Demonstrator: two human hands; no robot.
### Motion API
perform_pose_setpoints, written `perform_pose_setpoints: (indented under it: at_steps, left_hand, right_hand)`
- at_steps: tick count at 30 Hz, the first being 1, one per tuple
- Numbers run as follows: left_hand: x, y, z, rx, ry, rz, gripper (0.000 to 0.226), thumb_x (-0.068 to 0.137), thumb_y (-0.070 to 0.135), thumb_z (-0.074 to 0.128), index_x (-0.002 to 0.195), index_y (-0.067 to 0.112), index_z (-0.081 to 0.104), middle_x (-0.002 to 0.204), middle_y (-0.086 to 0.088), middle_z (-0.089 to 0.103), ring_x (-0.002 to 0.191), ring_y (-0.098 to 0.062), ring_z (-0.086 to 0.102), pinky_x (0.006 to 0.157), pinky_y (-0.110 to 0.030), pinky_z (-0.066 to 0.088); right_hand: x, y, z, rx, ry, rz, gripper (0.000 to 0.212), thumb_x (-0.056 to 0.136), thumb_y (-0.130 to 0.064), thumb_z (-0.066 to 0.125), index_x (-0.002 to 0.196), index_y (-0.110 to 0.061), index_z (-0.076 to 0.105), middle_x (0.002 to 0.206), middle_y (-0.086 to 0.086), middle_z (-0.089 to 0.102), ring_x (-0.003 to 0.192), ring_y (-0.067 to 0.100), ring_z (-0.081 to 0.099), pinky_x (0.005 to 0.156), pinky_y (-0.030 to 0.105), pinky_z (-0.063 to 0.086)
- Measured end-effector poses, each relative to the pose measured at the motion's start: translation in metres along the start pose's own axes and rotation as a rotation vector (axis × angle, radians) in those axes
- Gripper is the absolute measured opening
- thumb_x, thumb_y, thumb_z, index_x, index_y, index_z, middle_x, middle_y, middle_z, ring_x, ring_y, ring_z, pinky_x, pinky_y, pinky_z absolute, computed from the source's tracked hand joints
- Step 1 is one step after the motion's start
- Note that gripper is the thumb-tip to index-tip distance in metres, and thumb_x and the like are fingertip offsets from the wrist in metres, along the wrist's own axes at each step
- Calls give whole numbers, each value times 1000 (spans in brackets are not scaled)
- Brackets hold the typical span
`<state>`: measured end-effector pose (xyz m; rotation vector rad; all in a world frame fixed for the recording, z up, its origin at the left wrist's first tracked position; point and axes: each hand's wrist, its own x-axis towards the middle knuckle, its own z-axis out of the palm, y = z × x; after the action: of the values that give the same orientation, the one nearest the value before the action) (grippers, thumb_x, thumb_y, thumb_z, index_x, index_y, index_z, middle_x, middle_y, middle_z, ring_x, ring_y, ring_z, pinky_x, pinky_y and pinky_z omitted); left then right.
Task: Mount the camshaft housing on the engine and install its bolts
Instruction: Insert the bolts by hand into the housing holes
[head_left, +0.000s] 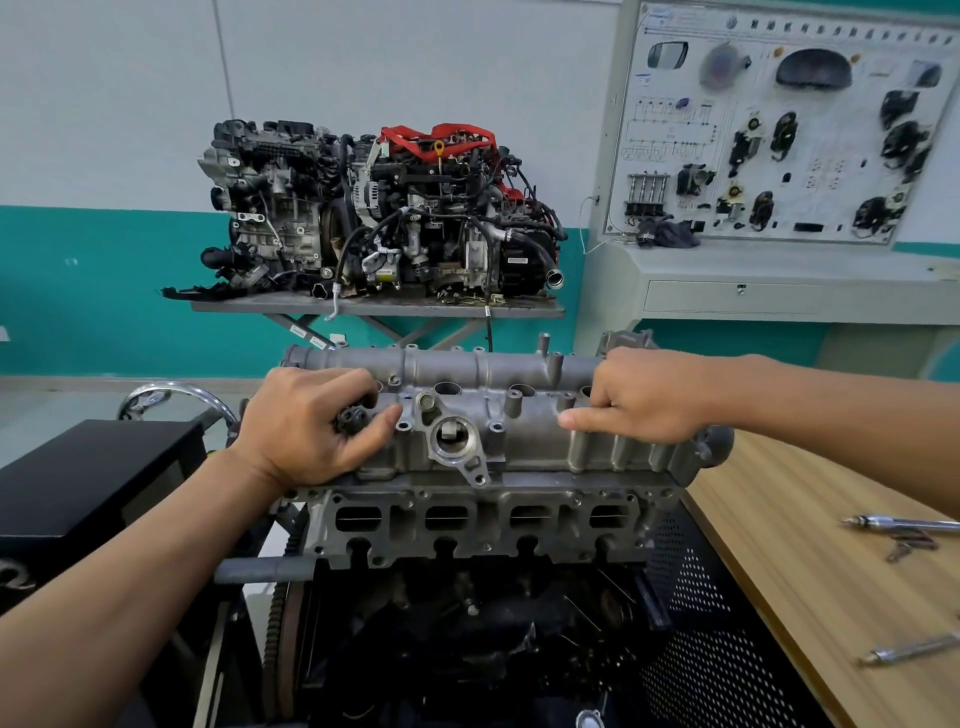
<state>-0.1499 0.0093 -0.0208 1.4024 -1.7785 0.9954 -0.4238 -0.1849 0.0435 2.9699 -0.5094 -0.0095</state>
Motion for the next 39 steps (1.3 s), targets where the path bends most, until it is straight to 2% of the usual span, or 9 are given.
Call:
perform_pose_setpoints:
  at_steps: [5,8,12,15,17,19,24,34,39]
  left_hand:
    - [0,-1,1,17,-20,16,43,88,41,55,61,8,60,49,0,55,37,-23,46,39,-25,36]
    - [3,3,-2,5,-80,-47,44,88,47,53,63,11,61,49,1,57,40,-23,51,42,-28,43]
    - [26,12,-12,-350,-152,-502,51,92,63,45,69,23,67,49,7,58,42,-2,53,46,-25,42]
    - [51,6,-20,-616,-261,-811,71,92,75,29,88,18,71,48,10,37,39,-5,34,46,-25,31]
    - [67,2,-25,-921,-285,-1017,75,92,75,26,100,12,67,49,8,30,39,-10,24,37,-20,24]
    - [80,-2,-31,-1119,-242,-1132,71,93,75,29,92,12,63,50,5,26,39,-10,19,35,-17,19]
    - [92,-30,-50,-1234,-180,-1181,66,91,77,31,54,24,44,47,7,22,35,-8,18,34,-15,16]
    - [74,-73,-52,-1344,-150,-1197,47,99,56,40,67,21,41,44,6,24,33,-8,18,32,-15,17]
    - [58,-88,-34,-1329,-117,-1262,45,101,48,40,82,15,63,44,6,23,34,-8,17,35,-16,14]
  right_hand:
    - [4,-1,-7,-15,-55,-35,37,96,-48,52,78,-17,62,67,-3,60,61,11,55,60,28,42]
    - [3,-3,-4,-63,-54,-52,48,101,-43,45,71,-10,61,61,3,57,56,18,52,64,38,48]
    - [1,-15,-2,-91,-4,102,72,97,-66,24,56,-14,52,51,1,49,47,15,49,61,37,52]
    - [18,-38,-30,-9,125,146,86,82,-83,15,68,-15,66,55,-3,56,47,10,54,55,29,51]
    - [43,-59,-56,122,343,22,62,91,-72,38,79,-19,68,66,-8,60,57,6,55,57,27,47]
    - [71,-87,-78,274,402,-158,34,94,-51,57,101,-20,70,79,-12,62,65,1,53,59,20,40]
    - [128,-134,-100,566,343,-313,19,96,-14,61,90,2,68,63,-2,55,55,5,44,55,16,38]
    - [186,-137,-107,731,302,-346,13,90,-10,70,78,-5,74,57,-4,61,49,3,53,51,19,47]
    - [209,-121,-112,747,410,-233,13,92,-14,68,84,-7,75,61,3,64,50,7,56,52,21,52]
